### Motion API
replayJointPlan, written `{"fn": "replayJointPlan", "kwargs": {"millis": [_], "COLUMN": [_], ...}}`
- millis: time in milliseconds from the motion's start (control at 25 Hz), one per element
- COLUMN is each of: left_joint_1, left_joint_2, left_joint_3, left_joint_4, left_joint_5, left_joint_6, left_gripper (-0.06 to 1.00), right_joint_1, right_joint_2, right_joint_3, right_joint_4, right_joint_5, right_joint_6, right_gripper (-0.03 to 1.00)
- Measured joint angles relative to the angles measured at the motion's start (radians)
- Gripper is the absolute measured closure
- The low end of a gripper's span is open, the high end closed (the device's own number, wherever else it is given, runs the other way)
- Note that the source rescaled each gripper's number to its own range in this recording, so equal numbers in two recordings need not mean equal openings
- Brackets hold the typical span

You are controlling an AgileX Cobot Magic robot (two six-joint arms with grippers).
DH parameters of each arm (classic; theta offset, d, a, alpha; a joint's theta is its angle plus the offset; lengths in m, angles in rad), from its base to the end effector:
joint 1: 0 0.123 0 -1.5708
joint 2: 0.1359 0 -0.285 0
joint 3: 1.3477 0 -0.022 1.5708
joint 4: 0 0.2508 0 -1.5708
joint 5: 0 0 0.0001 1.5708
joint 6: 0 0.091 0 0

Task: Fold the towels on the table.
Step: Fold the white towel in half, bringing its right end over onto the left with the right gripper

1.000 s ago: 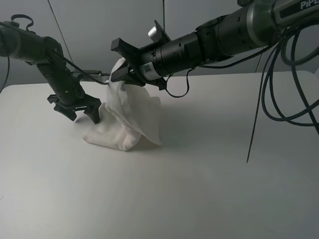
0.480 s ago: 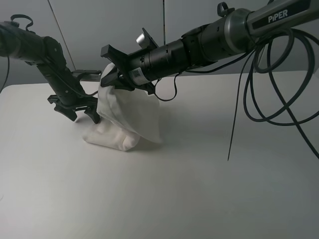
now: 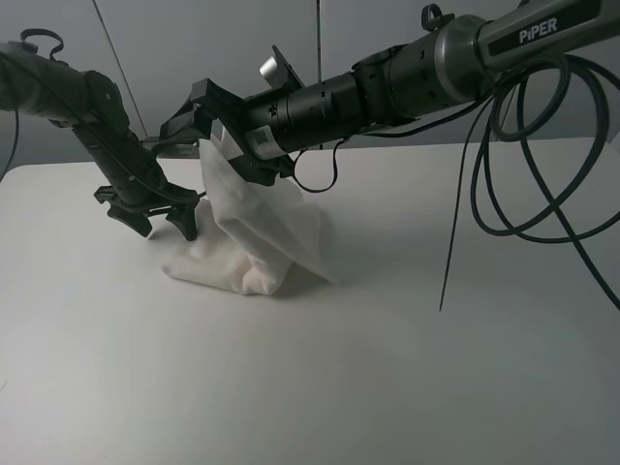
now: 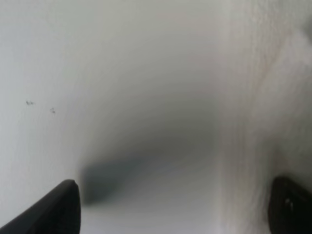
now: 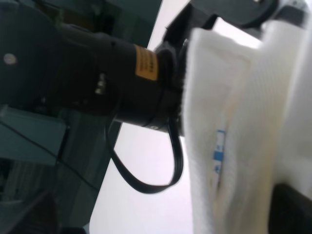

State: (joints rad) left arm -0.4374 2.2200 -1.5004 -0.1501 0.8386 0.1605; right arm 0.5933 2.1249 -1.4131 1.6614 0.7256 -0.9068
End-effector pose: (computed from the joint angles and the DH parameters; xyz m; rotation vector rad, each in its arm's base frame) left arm 0.3818 -0.1897 0.1041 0.7597 2.9567 -0.1975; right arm 0.3445 0.3049 0.1787 -0.2706 2.3669 1.5138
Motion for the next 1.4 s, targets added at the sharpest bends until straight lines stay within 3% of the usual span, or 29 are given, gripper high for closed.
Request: {"fn": "replayJointPlan", "kwargs": {"millis": [200,360,520,840,1040,1400], "left_joint_1": [0.0,0.0,0.0,0.0,0.0,0.0], "left_joint_2": [0.0,0.0,0.0,0.0,-0.004,-0.084], "left_joint_3": [0.0,0.0,0.0,0.0,0.0,0.0], "left_joint_4": [-0.002,-0.005,-0.007,-0.007,-0.007,0.017], "left_joint_5": [0.0,0.009,0.015,0.019,0.021,0.029], "left_joint_6": [0.001,0.018,0.022,0.022,0.023,0.025], "left_gripper": [-0.06,-0.06,-0.06,-0.06,-0.06,-0.06], "right_joint_1": [0.0,0.0,0.0,0.0,0.0,0.0], "right_joint_2": [0.0,0.0,-0.005,-0.048,-0.11,-0.235], "right_joint_3": [-0.001,-0.001,-0.006,-0.038,-0.041,-0.042], "right_joint_4": [0.032,0.072,0.032,-0.4,-0.611,-1.214], "right_joint_5": [0.02,0.091,0.121,0.05,0.032,0.038], "right_joint_6": [-0.002,-0.002,0.001,0.166,0.249,0.597], "right_gripper": [-0.03,-0.03,-0.03,-0.03,-0.03,-0.03]}}
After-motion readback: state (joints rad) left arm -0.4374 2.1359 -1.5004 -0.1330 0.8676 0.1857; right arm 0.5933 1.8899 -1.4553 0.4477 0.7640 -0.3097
